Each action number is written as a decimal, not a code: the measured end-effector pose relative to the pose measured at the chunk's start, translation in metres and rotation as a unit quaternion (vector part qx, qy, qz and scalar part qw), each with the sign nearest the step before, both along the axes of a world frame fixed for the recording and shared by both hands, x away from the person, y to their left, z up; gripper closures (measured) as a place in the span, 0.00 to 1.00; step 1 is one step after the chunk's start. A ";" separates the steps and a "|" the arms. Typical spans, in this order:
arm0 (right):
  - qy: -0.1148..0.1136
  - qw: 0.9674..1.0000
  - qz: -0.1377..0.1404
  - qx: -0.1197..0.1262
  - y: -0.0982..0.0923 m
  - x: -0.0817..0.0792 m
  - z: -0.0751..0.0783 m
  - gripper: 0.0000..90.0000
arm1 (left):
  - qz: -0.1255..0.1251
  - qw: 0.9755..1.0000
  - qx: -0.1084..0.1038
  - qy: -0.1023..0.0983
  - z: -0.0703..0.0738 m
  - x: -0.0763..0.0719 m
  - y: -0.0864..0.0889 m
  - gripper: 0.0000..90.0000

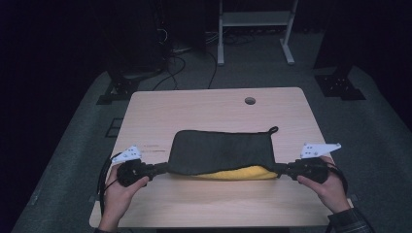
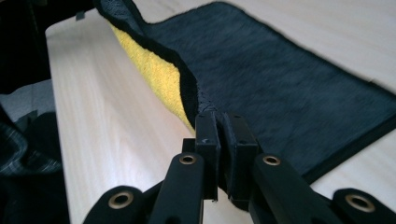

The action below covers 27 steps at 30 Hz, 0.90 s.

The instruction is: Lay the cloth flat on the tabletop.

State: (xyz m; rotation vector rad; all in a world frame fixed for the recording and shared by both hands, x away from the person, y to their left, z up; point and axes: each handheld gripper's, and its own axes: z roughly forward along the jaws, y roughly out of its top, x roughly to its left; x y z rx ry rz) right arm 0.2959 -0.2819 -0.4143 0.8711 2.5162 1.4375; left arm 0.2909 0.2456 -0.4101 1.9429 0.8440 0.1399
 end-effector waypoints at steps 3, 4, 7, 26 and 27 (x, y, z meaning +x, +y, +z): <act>0.010 1.000 0.007 -0.004 0.000 -0.007 -0.007 0.94 | -0.005 1.000 0.004 0.012 -0.006 -0.008 0.000 0.92; 0.013 1.000 0.009 -0.005 0.000 -0.009 -0.009 0.94 | -0.007 1.000 0.008 0.016 -0.007 -0.011 0.000 0.92; 0.023 1.000 0.015 -0.010 -0.001 -0.014 -0.016 0.94 | -0.010 0.999 0.013 0.030 -0.015 -0.016 0.002 0.91; 0.035 0.999 0.015 -0.003 -0.008 -0.026 -0.030 0.60 | 0.023 0.997 0.052 0.045 -0.030 -0.026 0.014 0.59; 0.032 0.999 0.008 -0.005 -0.009 -0.023 -0.030 0.59 | 0.027 0.997 0.053 0.040 -0.029 -0.024 0.014 0.57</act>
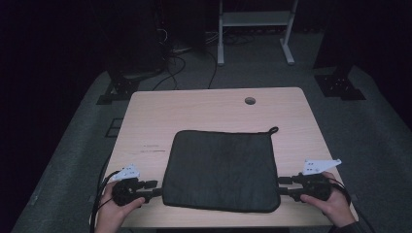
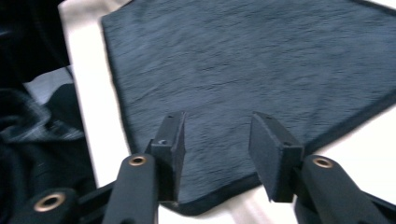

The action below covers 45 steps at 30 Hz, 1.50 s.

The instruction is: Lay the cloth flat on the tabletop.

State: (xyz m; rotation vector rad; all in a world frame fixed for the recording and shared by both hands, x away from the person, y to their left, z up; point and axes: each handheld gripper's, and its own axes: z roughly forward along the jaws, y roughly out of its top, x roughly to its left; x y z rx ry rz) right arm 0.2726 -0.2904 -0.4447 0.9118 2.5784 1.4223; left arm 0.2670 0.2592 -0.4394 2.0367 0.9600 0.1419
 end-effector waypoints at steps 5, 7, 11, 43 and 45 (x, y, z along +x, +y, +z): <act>-0.013 1.000 -0.027 -0.007 -0.001 0.011 -0.002 0.52 | 0.013 1.000 0.011 -0.012 0.001 0.011 -0.004 0.47; -0.022 0.999 -0.045 -0.019 0.000 0.018 -0.003 0.47 | 0.017 1.000 0.013 -0.016 0.001 0.016 -0.005 0.44; -0.025 0.998 -0.057 -0.019 0.000 0.023 -0.003 0.46 | 0.029 0.999 0.019 -0.017 0.002 0.027 -0.008 0.40; -0.054 0.996 -0.066 -0.007 0.069 0.105 0.017 0.38 | 0.053 0.997 0.050 -0.018 -0.012 0.039 -0.014 0.25; -0.058 0.996 -0.064 -0.012 0.073 0.108 0.017 0.38 | 0.051 0.997 0.054 -0.017 -0.012 0.035 -0.014 0.24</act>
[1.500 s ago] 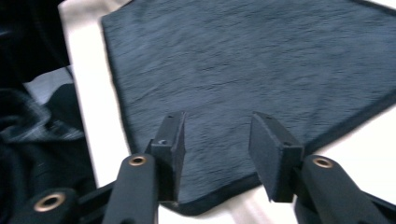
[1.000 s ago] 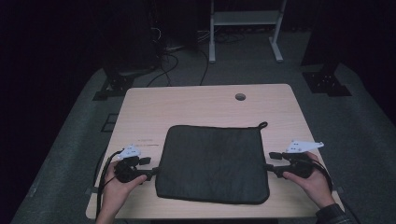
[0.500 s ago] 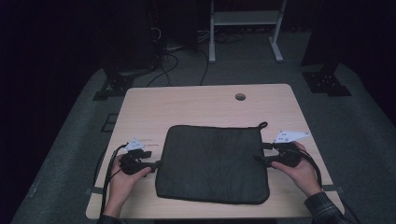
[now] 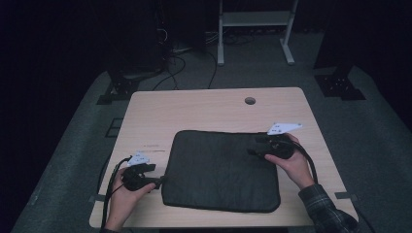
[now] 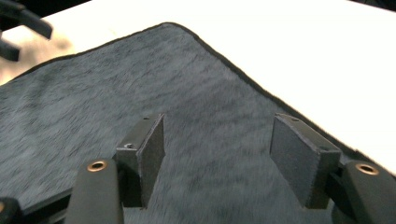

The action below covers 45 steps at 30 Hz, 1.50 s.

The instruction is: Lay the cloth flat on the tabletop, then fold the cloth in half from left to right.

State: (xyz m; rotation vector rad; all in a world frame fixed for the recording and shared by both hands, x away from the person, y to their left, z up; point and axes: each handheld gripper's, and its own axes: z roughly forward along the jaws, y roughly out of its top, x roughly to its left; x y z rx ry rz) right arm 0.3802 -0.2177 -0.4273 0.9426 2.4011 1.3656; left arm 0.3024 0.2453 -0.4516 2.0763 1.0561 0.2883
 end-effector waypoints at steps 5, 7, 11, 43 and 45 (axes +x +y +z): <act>0.001 1.000 0.008 0.005 0.017 0.015 0.001 0.38 | 0.002 1.000 0.003 0.002 -0.002 -0.013 0.001 0.24; -0.001 1.000 0.012 0.016 0.027 0.020 -0.001 0.38 | 0.000 1.000 0.008 0.005 -0.005 -0.019 0.001 0.24; 0.006 1.000 0.025 -0.002 0.045 0.029 -0.002 0.37 | -0.007 1.000 0.014 0.018 -0.011 -0.030 0.000 0.24; 0.002 0.995 0.094 -0.028 0.182 0.085 -0.002 0.39 | -0.029 0.999 0.032 -0.006 -0.020 -0.040 -0.016 0.76; 0.003 0.995 0.096 -0.031 0.191 0.089 -0.005 0.39 | -0.032 0.999 0.023 0.000 -0.020 -0.040 -0.015 0.81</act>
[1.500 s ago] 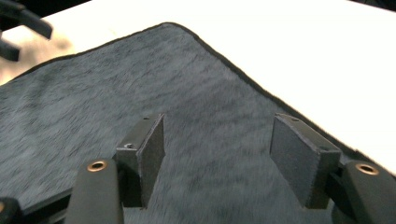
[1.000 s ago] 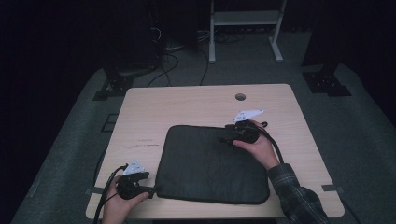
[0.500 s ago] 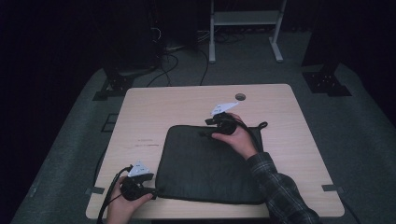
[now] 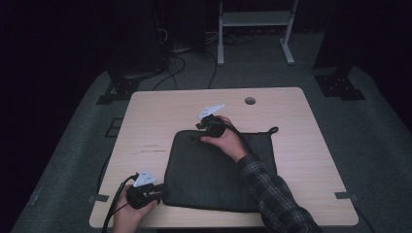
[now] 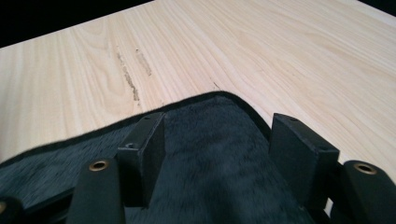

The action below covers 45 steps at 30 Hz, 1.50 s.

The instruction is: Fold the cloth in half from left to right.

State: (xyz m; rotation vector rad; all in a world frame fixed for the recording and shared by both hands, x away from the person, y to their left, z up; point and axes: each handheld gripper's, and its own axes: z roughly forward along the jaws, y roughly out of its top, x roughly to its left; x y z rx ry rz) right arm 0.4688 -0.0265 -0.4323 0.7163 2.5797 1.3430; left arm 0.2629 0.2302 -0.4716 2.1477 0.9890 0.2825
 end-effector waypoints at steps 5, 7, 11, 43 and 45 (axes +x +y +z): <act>0.005 1.000 -0.005 -0.004 0.018 0.011 -0.009 0.40 | -0.006 1.000 -0.002 0.006 0.000 -0.001 -0.002 0.93; 0.004 1.000 -0.005 -0.008 0.021 0.013 -0.011 0.40 | -0.007 1.000 -0.002 0.008 0.000 -0.001 -0.002 0.94; 0.005 1.000 -0.013 -0.004 0.032 0.019 -0.018 0.41 | -0.010 1.000 -0.001 0.009 0.001 0.000 -0.002 0.94; 0.023 0.999 -0.033 -0.035 0.063 0.031 -0.036 0.98 | -0.018 0.999 -0.035 0.008 0.009 0.001 0.001 0.96; 0.025 0.999 -0.034 -0.030 0.061 0.030 -0.031 0.98 | -0.021 0.999 -0.046 0.001 0.013 0.000 0.001 0.96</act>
